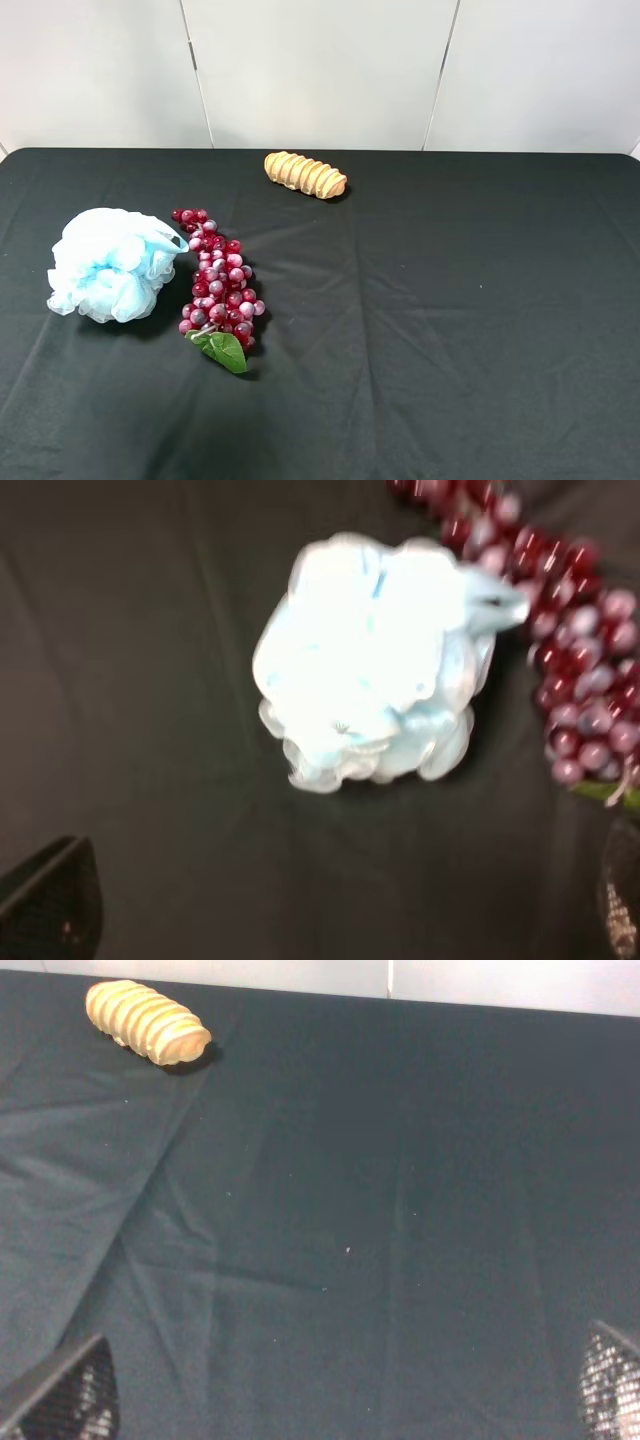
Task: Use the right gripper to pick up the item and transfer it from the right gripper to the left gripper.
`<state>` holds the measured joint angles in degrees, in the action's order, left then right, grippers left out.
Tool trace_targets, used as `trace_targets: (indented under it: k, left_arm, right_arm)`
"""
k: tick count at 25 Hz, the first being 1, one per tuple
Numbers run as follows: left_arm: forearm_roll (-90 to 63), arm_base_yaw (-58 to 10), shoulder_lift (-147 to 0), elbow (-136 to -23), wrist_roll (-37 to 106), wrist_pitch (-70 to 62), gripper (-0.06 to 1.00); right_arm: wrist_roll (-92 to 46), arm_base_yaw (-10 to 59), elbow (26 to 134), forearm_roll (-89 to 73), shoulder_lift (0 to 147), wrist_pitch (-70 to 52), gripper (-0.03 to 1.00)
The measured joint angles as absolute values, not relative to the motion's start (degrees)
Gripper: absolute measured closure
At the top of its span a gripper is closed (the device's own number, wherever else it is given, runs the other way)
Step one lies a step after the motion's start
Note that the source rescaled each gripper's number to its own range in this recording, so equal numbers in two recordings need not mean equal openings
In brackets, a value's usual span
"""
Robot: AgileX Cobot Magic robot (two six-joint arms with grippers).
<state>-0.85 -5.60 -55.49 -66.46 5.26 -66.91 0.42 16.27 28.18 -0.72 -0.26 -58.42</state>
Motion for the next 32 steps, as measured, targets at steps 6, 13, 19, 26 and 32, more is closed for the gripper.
trace_targets:
  k: [6, 13, 19, 26, 32]
  left_arm:
    - [-0.8, -5.6, -44.5, -66.5, 5.1, -66.9, -0.06]
    - [-0.9, -5.6, -30.5, -61.6, 4.9, -66.9, -0.06]
    - [-0.9, -5.6, -22.2, -53.1, 4.8, -66.9, -0.06]
    - [-0.9, -5.6, -13.6, -42.0, 5.7, -66.9, -0.06]
    - [-0.9, -5.6, -6.0, -35.7, 6.3, -66.9, -0.06]
  right_arm:
    - [0.4, 16.3, 28.2, -0.7, -0.3, -58.4, -0.03]
    - [0.4, 16.3, 28.2, -0.7, -0.3, -58.4, -0.03]
    - [0.4, 16.3, 28.2, -0.7, -0.3, -58.4, -0.03]
    - [0.4, 16.3, 28.2, -0.7, -0.3, -58.4, -0.03]
    - [0.4, 16.3, 28.2, -0.7, -0.3, -58.4, -0.03]
